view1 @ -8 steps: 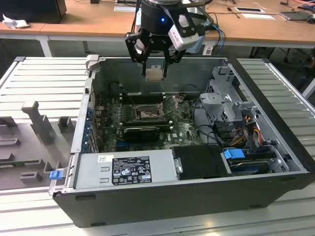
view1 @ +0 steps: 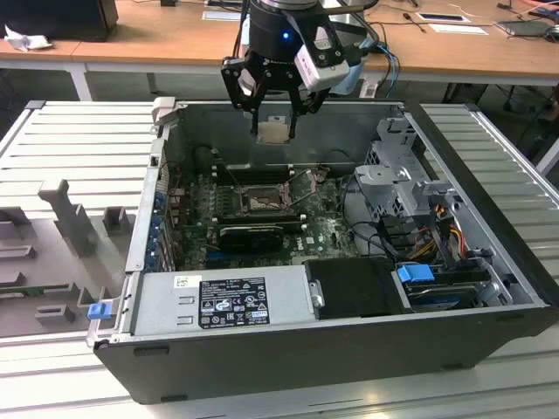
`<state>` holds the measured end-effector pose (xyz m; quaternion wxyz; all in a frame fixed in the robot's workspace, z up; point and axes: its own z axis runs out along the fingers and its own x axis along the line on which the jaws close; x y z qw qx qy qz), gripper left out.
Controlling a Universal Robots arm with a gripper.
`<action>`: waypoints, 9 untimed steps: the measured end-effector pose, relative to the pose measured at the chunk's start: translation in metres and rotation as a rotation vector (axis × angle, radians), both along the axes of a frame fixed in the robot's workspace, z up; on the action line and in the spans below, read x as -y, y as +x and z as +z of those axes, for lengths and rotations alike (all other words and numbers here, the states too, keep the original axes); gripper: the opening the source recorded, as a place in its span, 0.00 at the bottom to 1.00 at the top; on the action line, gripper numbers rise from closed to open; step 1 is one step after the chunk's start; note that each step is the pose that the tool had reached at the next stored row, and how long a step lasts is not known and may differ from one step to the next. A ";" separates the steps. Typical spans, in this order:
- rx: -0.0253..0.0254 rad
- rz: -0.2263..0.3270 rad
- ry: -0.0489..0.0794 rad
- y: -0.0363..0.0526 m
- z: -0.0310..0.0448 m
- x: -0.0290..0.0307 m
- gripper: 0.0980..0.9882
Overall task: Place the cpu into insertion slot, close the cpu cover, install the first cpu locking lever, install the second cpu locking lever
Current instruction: 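Place the cpu into insertion slot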
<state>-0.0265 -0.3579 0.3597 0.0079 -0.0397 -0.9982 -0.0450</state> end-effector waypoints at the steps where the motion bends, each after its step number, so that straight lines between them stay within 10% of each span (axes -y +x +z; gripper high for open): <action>1: 0.0000 0.000 0.000 0.0000 -0.0001 0.0000 0.50; 9: 0.0001 -0.010 0.000 0.0001 -0.0002 0.0000 0.50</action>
